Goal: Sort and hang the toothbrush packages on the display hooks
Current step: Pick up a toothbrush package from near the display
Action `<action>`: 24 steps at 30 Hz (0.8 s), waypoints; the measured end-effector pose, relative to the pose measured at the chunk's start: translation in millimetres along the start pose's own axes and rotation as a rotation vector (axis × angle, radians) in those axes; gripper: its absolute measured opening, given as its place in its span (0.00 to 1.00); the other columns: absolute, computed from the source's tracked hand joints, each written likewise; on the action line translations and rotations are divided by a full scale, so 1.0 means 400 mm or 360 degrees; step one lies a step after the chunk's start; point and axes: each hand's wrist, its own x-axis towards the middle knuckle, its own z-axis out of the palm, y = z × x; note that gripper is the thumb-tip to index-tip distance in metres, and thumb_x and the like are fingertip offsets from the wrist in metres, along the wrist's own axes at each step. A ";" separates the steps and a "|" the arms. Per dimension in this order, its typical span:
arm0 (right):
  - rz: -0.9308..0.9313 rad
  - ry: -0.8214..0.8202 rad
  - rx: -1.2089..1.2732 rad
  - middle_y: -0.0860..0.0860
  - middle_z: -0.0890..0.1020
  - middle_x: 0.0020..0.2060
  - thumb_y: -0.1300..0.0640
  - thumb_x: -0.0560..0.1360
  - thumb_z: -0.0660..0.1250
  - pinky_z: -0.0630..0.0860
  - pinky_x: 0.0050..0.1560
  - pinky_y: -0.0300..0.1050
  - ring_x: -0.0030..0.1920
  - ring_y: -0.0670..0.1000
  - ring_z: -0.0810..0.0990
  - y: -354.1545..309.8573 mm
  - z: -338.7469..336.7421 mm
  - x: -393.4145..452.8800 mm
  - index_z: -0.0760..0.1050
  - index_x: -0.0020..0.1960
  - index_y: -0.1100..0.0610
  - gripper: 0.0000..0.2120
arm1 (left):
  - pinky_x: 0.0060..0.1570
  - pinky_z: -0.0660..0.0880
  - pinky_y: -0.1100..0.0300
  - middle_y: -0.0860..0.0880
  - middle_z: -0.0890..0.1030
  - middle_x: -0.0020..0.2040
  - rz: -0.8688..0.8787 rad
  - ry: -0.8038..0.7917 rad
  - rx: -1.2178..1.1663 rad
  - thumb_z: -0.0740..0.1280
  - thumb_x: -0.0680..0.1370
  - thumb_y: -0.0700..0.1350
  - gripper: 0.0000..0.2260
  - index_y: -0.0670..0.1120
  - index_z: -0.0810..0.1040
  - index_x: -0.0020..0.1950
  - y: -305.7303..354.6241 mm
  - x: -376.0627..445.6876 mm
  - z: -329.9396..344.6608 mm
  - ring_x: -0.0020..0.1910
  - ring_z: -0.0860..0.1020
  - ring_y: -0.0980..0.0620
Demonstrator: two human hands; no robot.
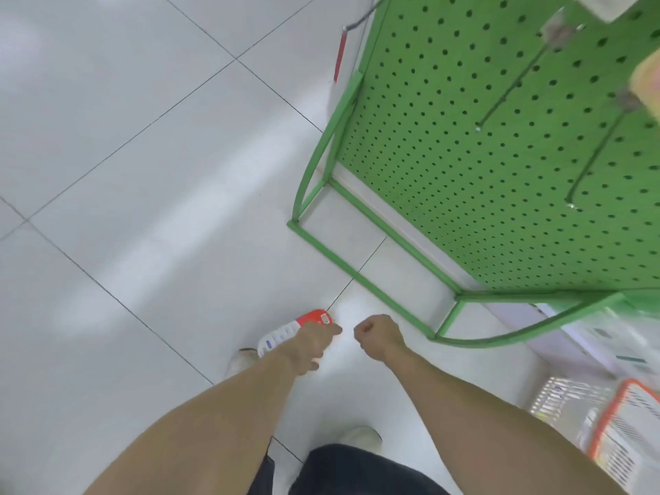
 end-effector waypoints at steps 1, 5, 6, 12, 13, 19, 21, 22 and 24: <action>0.0051 -0.0028 0.0027 0.48 0.79 0.39 0.63 0.75 0.66 0.76 0.43 0.42 0.43 0.54 0.80 0.013 0.028 -0.021 0.76 0.35 0.50 0.13 | 0.35 0.70 0.60 0.47 0.75 0.49 0.0029 0.0079 0.0115 0.68 0.80 0.46 0.08 0.46 0.73 0.56 -0.031 0.007 0.004 0.45 0.72 0.47; 0.0183 -0.0117 0.0092 0.51 0.80 0.51 0.65 0.75 0.65 0.80 0.56 0.46 0.54 0.54 0.82 0.063 0.180 0.034 0.79 0.54 0.53 0.11 | 0.62 0.75 0.53 0.39 0.75 0.67 0.0005 0.0513 0.0592 0.64 0.80 0.42 0.19 0.37 0.69 0.69 -0.158 0.138 -0.055 0.64 0.76 0.42; 0.0177 -0.0155 0.0078 0.53 0.79 0.55 0.64 0.75 0.66 0.79 0.57 0.46 0.56 0.54 0.81 0.072 0.227 0.068 0.78 0.59 0.54 0.14 | 0.65 0.72 0.54 0.40 0.72 0.68 -0.0024 0.0629 0.0695 0.64 0.80 0.43 0.21 0.38 0.66 0.71 -0.187 0.180 -0.081 0.67 0.73 0.42; -0.0188 -0.0044 0.0008 0.52 0.67 0.66 0.55 0.67 0.79 0.68 0.60 0.42 0.65 0.54 0.71 0.076 0.440 0.332 0.65 0.74 0.50 0.40 | 0.63 0.70 0.52 0.40 0.65 0.71 0.0019 0.0940 0.0330 0.72 0.75 0.43 0.38 0.41 0.54 0.79 -0.292 0.458 -0.247 0.67 0.71 0.40; -0.0208 0.0001 0.0020 0.51 0.68 0.64 0.53 0.64 0.81 0.67 0.60 0.43 0.64 0.53 0.69 0.070 0.467 0.372 0.64 0.74 0.49 0.42 | 0.59 0.71 0.54 0.40 0.68 0.70 0.0054 0.0869 0.0161 0.72 0.75 0.42 0.38 0.41 0.54 0.79 -0.288 0.498 -0.264 0.66 0.72 0.41; -0.0105 -0.0014 0.0148 0.51 0.82 0.44 0.54 0.74 0.74 0.74 0.41 0.43 0.46 0.54 0.81 0.022 0.572 0.413 0.74 0.52 0.57 0.13 | 0.47 0.79 0.54 0.41 0.80 0.59 0.0104 0.0443 -0.0532 0.77 0.67 0.50 0.36 0.41 0.68 0.71 -0.224 0.556 -0.279 0.52 0.83 0.45; -0.0059 -0.0069 0.0135 0.52 0.81 0.39 0.57 0.76 0.70 0.76 0.37 0.46 0.40 0.55 0.81 0.006 0.563 0.332 0.70 0.49 0.57 0.09 | 0.51 0.81 0.50 0.43 0.82 0.51 0.0134 0.0355 -0.0447 0.75 0.74 0.49 0.27 0.44 0.69 0.68 -0.204 0.495 -0.261 0.47 0.82 0.47; -0.0029 -0.0093 0.0104 0.54 0.82 0.39 0.58 0.75 0.69 0.78 0.37 0.47 0.39 0.56 0.82 -0.003 0.547 0.277 0.68 0.50 0.57 0.10 | 0.53 0.80 0.49 0.45 0.82 0.47 0.0129 0.0326 -0.0387 0.74 0.76 0.50 0.23 0.46 0.70 0.67 -0.197 0.448 -0.247 0.44 0.82 0.48; 0.0000 -0.0132 0.0062 0.56 0.84 0.40 0.59 0.74 0.68 0.80 0.39 0.49 0.39 0.56 0.83 -0.031 0.494 0.136 0.67 0.51 0.56 0.11 | 0.50 0.81 0.49 0.46 0.81 0.42 0.0146 0.0304 -0.0281 0.72 0.77 0.50 0.17 0.46 0.73 0.63 -0.184 0.317 -0.226 0.39 0.81 0.48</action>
